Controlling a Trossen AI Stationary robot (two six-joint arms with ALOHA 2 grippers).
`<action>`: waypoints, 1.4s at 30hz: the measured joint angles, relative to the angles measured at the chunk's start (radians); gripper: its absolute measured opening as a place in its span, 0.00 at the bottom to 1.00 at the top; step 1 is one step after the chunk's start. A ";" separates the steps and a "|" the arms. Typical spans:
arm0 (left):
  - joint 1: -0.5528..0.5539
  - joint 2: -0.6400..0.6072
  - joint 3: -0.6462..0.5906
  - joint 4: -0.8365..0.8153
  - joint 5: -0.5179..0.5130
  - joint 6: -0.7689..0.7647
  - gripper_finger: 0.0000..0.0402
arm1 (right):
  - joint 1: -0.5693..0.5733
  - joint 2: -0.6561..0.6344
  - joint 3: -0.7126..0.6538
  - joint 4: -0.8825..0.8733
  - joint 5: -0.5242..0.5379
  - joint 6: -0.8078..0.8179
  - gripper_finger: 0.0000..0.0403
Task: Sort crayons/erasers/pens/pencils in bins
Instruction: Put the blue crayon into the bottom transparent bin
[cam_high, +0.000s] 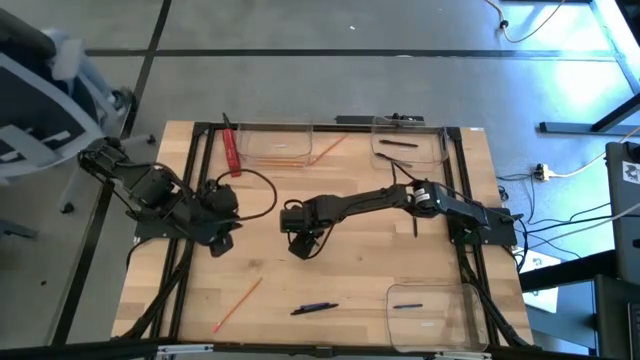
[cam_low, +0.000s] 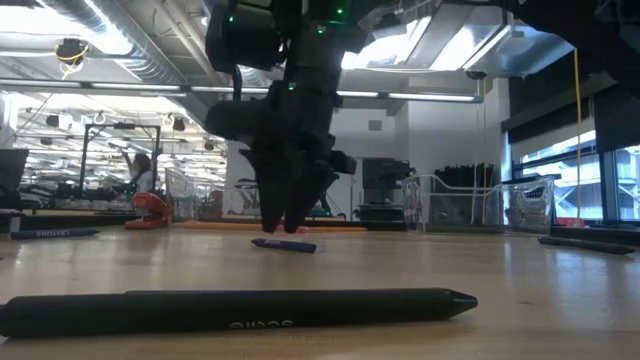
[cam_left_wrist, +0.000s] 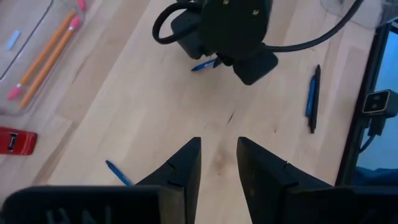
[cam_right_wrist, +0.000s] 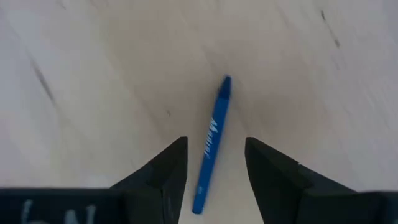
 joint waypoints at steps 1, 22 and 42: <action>-0.001 0.000 0.000 0.000 0.000 0.000 0.24 | 0.000 0.001 -0.001 -0.001 0.000 -0.001 0.40; 0.000 0.000 0.000 0.002 -0.002 -0.001 0.24 | 0.002 0.054 0.004 0.008 0.005 0.025 0.36; 0.000 0.000 0.000 0.002 -0.002 -0.001 0.24 | 0.002 0.055 0.001 0.011 0.019 -0.001 0.07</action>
